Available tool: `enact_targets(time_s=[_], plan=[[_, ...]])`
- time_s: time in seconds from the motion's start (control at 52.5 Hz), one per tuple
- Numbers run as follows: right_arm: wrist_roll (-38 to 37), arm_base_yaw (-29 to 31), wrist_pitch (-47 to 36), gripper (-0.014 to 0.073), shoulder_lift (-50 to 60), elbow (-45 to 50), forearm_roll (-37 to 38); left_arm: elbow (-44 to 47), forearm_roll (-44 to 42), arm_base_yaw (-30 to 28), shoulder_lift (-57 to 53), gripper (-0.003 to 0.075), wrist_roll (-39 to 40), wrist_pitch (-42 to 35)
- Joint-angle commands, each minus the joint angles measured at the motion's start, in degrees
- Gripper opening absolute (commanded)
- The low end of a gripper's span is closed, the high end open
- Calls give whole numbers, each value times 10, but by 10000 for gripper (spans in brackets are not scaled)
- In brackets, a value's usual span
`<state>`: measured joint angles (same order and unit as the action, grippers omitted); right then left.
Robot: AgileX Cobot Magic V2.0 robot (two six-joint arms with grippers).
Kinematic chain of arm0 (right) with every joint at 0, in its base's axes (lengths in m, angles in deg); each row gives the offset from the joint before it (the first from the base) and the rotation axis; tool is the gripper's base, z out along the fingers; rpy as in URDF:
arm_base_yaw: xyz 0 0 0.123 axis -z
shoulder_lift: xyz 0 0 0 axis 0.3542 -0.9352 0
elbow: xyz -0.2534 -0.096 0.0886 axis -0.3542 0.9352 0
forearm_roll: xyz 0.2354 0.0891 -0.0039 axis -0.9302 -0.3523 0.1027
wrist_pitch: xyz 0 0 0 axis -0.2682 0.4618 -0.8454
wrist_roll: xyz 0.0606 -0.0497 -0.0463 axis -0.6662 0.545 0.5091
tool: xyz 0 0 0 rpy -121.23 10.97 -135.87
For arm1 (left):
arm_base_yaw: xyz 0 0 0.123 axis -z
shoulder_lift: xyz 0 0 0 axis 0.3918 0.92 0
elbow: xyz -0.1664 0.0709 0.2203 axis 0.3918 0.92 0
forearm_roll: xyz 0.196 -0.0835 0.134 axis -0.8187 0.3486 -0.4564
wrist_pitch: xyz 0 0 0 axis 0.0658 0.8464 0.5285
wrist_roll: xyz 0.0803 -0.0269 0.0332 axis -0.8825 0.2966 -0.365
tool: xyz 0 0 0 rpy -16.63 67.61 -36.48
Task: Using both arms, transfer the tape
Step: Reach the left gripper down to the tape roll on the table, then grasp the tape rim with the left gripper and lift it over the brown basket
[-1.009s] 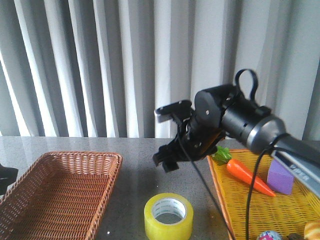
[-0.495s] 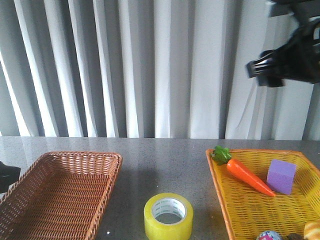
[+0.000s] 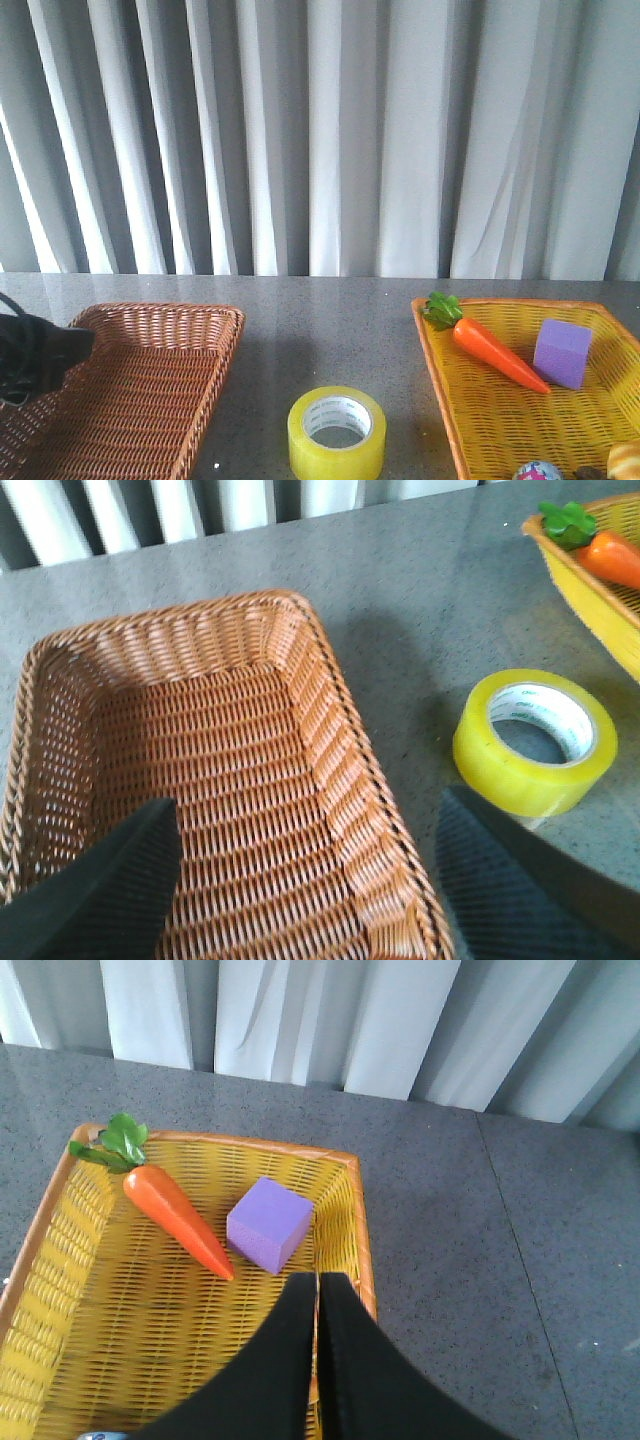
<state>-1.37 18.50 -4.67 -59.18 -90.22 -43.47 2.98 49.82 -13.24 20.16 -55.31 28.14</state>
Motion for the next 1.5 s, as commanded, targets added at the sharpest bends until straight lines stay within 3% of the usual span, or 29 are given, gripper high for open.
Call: enact_targets(time_s=[0.0, 0.171, 0.419, 0.742, 0.99, 1.257, 1.485], plan=[[6, 5, -17, -8, 14, -5, 11, -61, 12, 25, 6, 524, -19, -30], [6, 5, 16, -8, 14, -5, 9, -191, 12, 66, 90, 524, -20, 38], [6, 5, 17, -8, 14, -5, 9, -391, 4, 135, 297, 524, -9, 130], [6, 5, 17, -8, 14, -5, 9, -562, -47, 162, 526, 524, 109, 269], [6, 5, 17, -8, 14, -5, 9, -609, -56, 183, 595, 524, 135, 281], [6, 5, 17, -8, 14, -5, 9, -610, -118, 194, 616, 524, 190, 282], [6, 5, 17, -8, 14, -5, 9, -610, -115, 194, 634, 524, 205, 287]])
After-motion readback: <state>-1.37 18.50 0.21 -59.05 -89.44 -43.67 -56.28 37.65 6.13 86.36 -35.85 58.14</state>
